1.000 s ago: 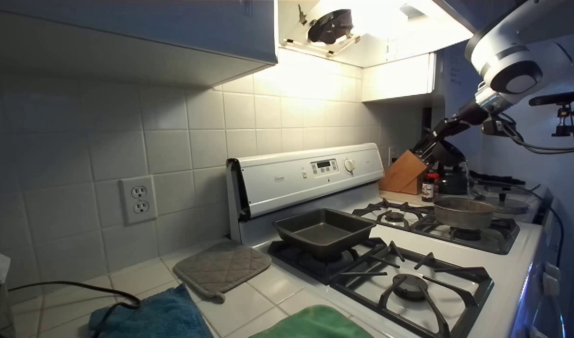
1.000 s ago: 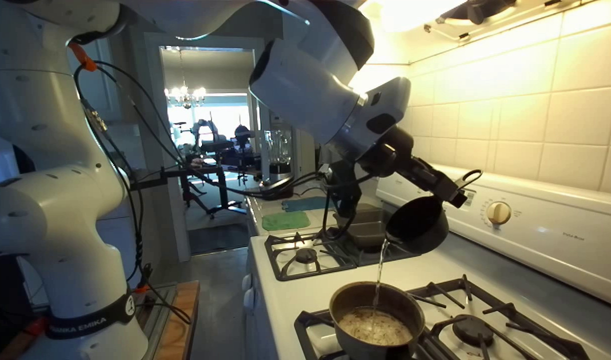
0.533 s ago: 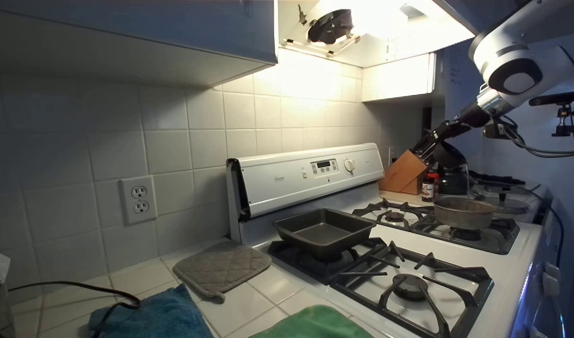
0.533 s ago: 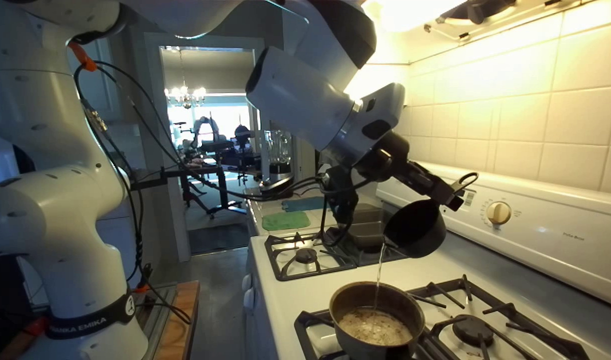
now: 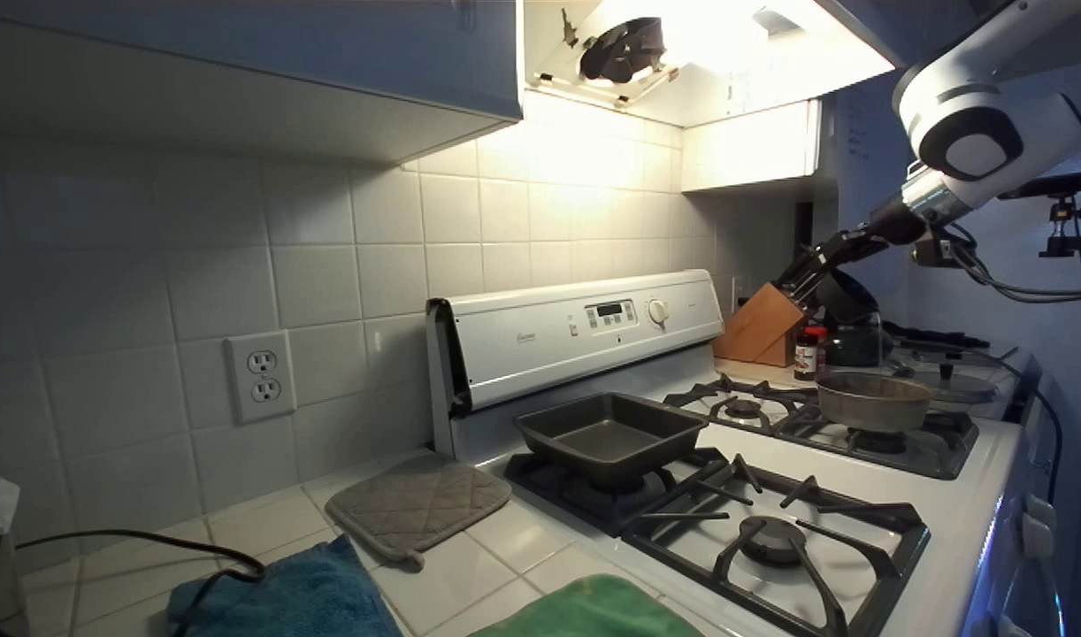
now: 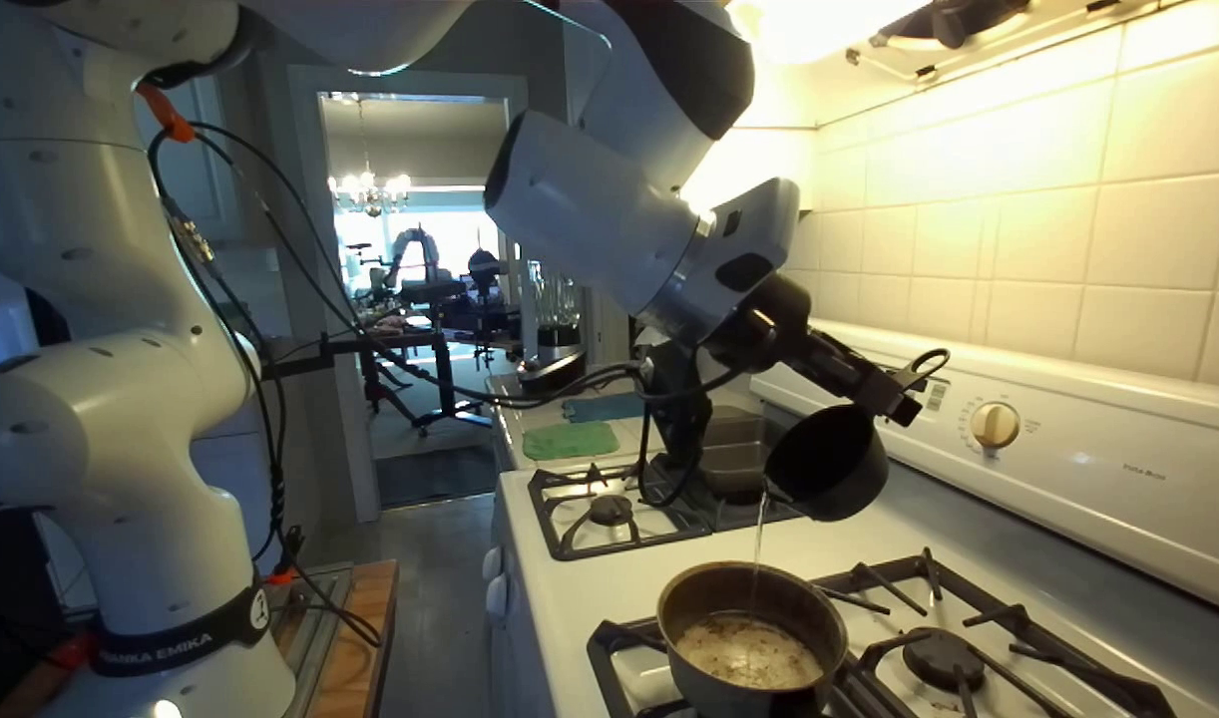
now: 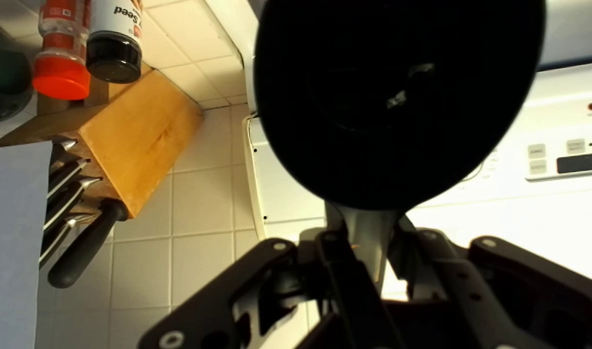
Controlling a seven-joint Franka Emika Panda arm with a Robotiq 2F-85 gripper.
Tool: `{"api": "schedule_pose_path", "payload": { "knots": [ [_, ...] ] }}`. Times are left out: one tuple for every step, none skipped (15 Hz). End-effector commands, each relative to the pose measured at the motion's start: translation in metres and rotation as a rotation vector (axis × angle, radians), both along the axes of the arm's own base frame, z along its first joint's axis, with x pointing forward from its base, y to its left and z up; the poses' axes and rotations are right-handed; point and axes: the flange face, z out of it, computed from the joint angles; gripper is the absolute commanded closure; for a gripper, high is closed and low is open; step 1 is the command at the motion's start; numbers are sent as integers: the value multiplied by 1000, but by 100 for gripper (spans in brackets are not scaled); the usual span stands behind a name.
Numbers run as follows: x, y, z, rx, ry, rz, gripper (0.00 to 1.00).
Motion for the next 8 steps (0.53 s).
{"api": "schedule_pose_path", "payload": {
  "knots": [
    [0,-4,2,-4,-39,8,94],
    [-1,-4,1,-4,-43,9,94],
    [-1,-4,0,-4,-47,9,94],
    [-1,-4,0,-5,-49,10,94],
    [-1,-4,-1,-5,-51,9,94],
    [-2,-4,-1,-4,-55,10,94],
    [-2,-4,-2,-6,-58,12,94],
    [-1,-3,-2,-5,-63,13,94]
  ]
}}
